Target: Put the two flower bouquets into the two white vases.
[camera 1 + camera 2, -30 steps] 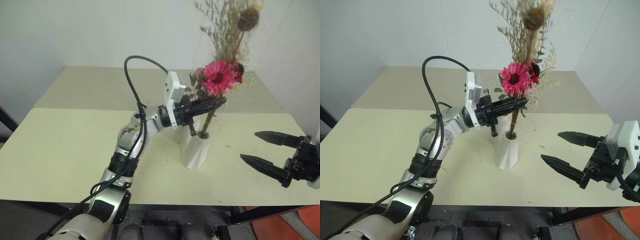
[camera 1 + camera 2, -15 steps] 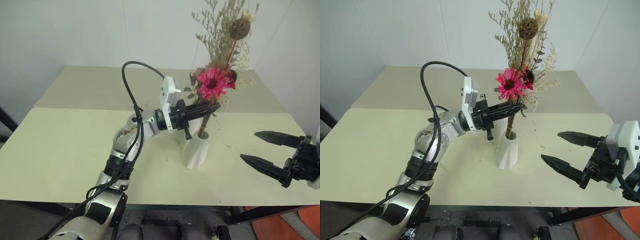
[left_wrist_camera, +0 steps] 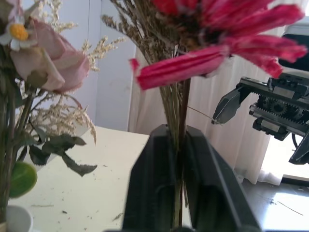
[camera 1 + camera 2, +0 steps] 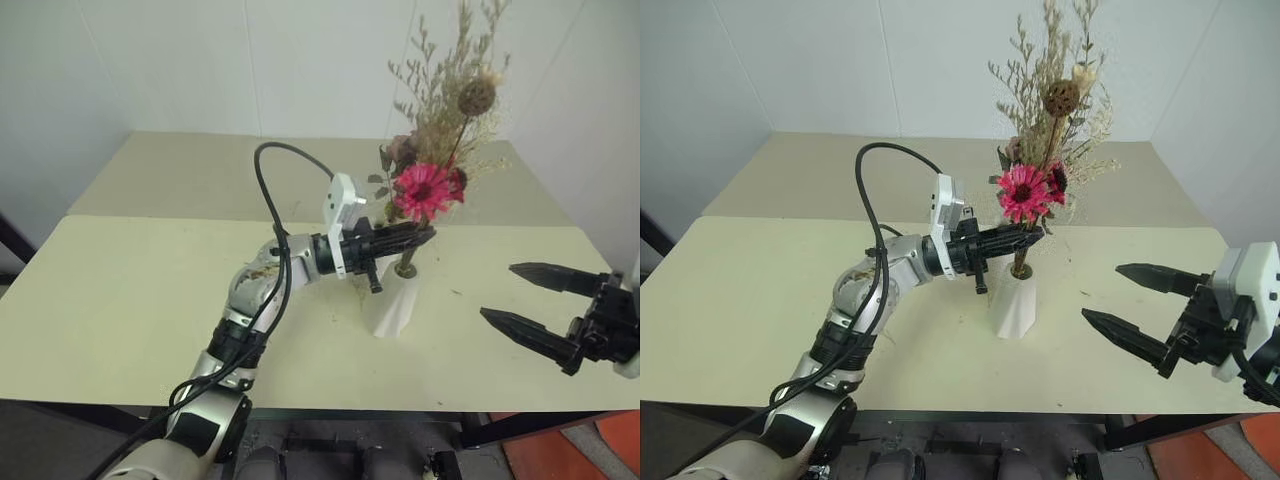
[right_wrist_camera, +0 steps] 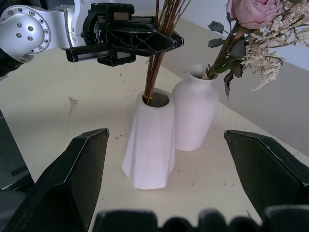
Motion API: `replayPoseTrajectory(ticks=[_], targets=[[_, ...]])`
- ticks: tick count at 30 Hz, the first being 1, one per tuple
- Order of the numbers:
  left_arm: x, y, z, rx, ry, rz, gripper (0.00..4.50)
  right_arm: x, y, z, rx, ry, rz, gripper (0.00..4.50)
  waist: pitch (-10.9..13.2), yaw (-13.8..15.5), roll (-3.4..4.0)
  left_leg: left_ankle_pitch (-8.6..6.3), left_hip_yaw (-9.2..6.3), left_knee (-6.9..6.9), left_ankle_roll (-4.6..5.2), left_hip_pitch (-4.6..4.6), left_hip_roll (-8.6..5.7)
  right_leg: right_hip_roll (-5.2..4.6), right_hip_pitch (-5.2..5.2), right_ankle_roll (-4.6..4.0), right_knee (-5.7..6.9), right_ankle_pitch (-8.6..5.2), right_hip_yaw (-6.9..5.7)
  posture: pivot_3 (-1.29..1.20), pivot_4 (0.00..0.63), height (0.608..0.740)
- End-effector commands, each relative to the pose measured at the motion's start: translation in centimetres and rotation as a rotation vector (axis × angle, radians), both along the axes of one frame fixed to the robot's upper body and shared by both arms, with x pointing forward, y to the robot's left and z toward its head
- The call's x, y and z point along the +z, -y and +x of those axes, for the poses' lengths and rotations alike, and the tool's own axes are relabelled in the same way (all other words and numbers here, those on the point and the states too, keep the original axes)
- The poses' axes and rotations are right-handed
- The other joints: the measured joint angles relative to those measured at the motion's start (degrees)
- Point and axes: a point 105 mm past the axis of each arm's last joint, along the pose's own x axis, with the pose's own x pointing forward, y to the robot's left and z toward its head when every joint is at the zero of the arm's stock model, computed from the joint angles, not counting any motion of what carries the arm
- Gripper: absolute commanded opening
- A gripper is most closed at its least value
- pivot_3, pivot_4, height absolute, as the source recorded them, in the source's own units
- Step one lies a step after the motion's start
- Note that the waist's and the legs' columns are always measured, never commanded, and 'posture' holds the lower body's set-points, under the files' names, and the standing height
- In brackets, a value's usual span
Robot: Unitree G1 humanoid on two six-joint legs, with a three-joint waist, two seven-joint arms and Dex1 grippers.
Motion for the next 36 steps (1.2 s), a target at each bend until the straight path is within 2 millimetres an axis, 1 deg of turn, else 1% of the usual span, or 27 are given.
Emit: replayPoseTrajectory(ticks=[1, 4, 7, 9, 11, 12, 14, 16, 20, 22, 25, 30, 36], targets=[[1.0, 0.0, -1.0, -0.037, 0.044, -0.004, 1.78, 0.7, -0.3, -0.3, 0.007, 0.045, -0.007, 4.50, 0.00, 0.01, 0.00, 0.00, 0.00, 0.00, 0.00, 0.00, 0.00, 0.00, 0.00, 0.00, 0.00, 0.00, 0.00, 0.00, 0.150, 0.740], [1.1, -0.6, -1.2, -0.038, 0.052, 0.005, 2.78, 0.7, -0.3, -0.2, 0.006, 0.045, -0.007, 4.50, 0.00, -0.01, 0.00, 0.00, 0.00, 0.00, 0.00, 0.00, 0.00, 0.00, 0.00, 0.00, 0.00, 0.00, 0.00, 0.00, 0.150, 0.740], [1.1, -1.9, -1.3, -0.005, 0.067, 0.027, 3.76, 0.6, -0.3, -0.2, 0.006, 0.043, -0.005, 4.50, 0.00, -0.08, 0.01, 0.00, 0.00, 0.00, 0.00, 0.00, 0.01, 0.00, 0.00, 0.00, 0.00, 0.00, 0.00, 0.00, 0.150, 0.740], [0.6, -3.3, -1.6, 0.009, 0.069, 0.057, 4.43, 0.6, -0.3, -0.2, 0.005, 0.041, -0.004, 4.50, -0.01, -0.23, 0.03, 0.00, 0.00, -0.01, 0.00, 0.02, 0.02, 0.01, 0.00, 0.00, 0.02, 0.00, 0.00, 0.00, 0.150, 0.740], [-0.1, -5.0, -2.0, 0.030, 0.073, 0.106, 4.48, 0.5, -0.3, -0.2, 0.005, 0.039, -0.004, 4.50, -0.02, -0.58, 0.04, 0.00, 0.00, -0.03, 0.00, 0.06, 0.04, 0.02, -0.01, -0.01, 0.04, 0.00, 0.01, 0.00, 0.150, 0.740], [-0.8, -6.4, -2.4, 0.045, 0.086, 0.156, 4.48, 0.4, -0.3, -0.1, 0.005, 0.036, -0.004, 4.50, -0.02, -0.81, 0.04, 0.00, 0.00, -0.04, 0.00, 0.08, 0.05, 0.03, 0.00, -0.02, 0.05, -0.01, 0.02, 0.00, 0.150, 0.740], [-1.4, -8.6, -3.1, 0.067, 0.097, 0.217, 4.48, 0.3, -0.3, -0.1, 0.006, 0.030, -0.004, 4.50, -0.02, -1.07, 0.05, 0.00, 0.01, -0.05, 0.00, 0.10, 0.09, 0.05, 0.00, -0.04, 0.08, -0.02, 0.01, 0.00, 0.150, 0.740], [-1.3, -10.1, -3.4, 0.107, 0.097, 0.236, 4.48, 0.2, -0.3, 0.0, 0.006, 0.026, -0.005, 4.50, -0.02, -1.09, 0.05, 0.00, 0.01, -0.04, 0.00, 0.10, 0.11, 0.04, -0.01, -0.06, 0.10, -0.03, 0.00, 0.00, 0.150, 0.740], [-1.1, -13.7, -3.0, 0.247, 0.088, 0.259, 4.48, 0.0, -0.4, 0.2, 0.019, 0.018, -0.006, 4.50, -0.01, -0.55, 0.05, 0.00, 0.03, -0.02, 0.00, 0.10, 0.10, 0.01, 0.02, -0.05, 0.08, -0.04, -0.03, 0.00, 0.150, 0.740], [-1.2, -14.8, -2.9, 0.290, 0.086, 0.273, 4.48, 0.0, -0.4, 0.3, 0.024, 0.016, -0.007, 4.50, -0.01, -0.59, 0.05, 0.00, 0.04, -0.04, 0.00, 0.11, 0.11, 0.02, 0.00, -0.07, 0.07, -0.05, -0.02, 0.00, 0.150, 0.740], [-1.0, -17.3, -3.4, 0.341, 0.090, 0.273, 4.48, 0.0, -0.3, 0.6, 0.031, 0.012, -0.008, 4.50, -0.01, -0.61, 0.05, 0.00, 0.05, -0.06, 0.00, 0.11, 0.12, 0.03, -0.02, -0.09, 0.08, -0.07, -0.03, 0.00, 0.150, 0.740], [0.2, -19.9, -4.4, 0.380, 0.085, 0.253, 4.48, 0.0, -0.1, 0.8, 0.040, 0.009, -0.012, 4.50, 0.00, -0.69, 0.05, 0.00, 0.09, -0.06, 0.00, 0.15, 0.14, 0.03, -0.01, -0.11, 0.08, -0.07, -0.02, 0.00, 0.150, 0.740], [0.7, -21.7, -5.7, 0.397, 0.071, 0.262, 4.48, 0.2, 0.1, 1.3, 0.046, 0.010, -0.016, 4.50, 0.00, -0.64, 0.06, 0.00, 0.13, -0.07, -0.01, 0.15, 0.16, 0.02, -0.02, -0.13, 0.08, -0.09, -0.02, 0.00, 0.150, 0.740]])
